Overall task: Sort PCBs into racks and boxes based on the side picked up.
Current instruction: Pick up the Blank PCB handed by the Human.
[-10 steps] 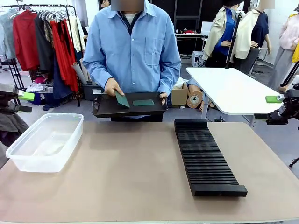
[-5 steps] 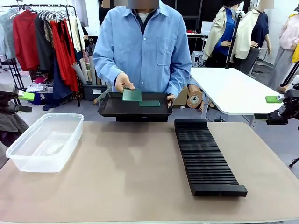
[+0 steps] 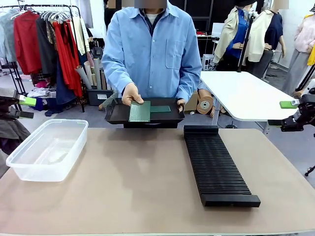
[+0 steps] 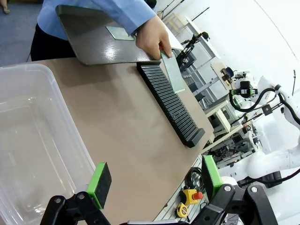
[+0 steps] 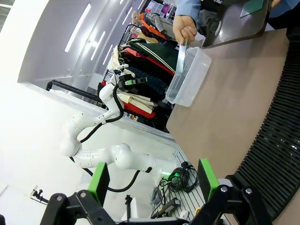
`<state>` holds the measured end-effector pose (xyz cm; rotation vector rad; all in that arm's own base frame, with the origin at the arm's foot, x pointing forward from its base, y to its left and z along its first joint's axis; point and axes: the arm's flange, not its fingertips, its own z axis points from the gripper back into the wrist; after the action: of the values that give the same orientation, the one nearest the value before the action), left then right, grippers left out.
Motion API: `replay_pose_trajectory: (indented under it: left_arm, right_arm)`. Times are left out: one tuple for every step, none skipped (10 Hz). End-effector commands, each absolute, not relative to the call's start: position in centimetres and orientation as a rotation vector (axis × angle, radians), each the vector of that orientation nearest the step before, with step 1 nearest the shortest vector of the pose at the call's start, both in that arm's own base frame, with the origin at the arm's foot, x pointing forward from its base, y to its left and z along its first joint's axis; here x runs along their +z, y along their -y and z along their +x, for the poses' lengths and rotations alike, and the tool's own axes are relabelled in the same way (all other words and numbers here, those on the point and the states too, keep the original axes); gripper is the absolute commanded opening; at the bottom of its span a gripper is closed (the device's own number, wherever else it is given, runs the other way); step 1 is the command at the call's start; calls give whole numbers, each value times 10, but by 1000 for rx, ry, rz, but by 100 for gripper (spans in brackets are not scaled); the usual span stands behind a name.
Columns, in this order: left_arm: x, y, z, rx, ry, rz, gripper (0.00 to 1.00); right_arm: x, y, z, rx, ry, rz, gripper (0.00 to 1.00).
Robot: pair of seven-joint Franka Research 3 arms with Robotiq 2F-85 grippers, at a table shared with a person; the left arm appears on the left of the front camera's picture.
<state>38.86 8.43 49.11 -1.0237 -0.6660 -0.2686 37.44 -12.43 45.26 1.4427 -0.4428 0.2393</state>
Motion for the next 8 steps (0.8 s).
replay_pose_trajectory:
  left_arm:
    - [491, -84, 389, -269, 666, -1024, 100]
    - [488, -83, 400, -272, 630, -1056, 100]
    - [485, -83, 413, -290, 587, -1127, 100]
    - [483, -81, 425, -302, 566, -1179, 100]
    - [482, -77, 439, -304, 555, -1222, 100]
    - [478, -69, 456, -294, 529, -1240, 100]
    - [471, -60, 469, -297, 485, -1262, 100]
    - [462, -49, 485, -295, 447, -1285, 100]
  right_arm:
    - [454, 125, 373, 248, 444, 1444, 100]
    - [454, 125, 373, 248, 444, 1444, 100]
    - [454, 125, 373, 248, 444, 1444, 100]
    - [454, 125, 373, 248, 444, 1444, 100]
    - [454, 125, 373, 248, 444, 1444, 100]
    - [454, 125, 373, 248, 444, 1444, 100]
    - [454, 125, 373, 248, 444, 1444, 100]
    - [454, 125, 373, 248, 444, 1444, 100]
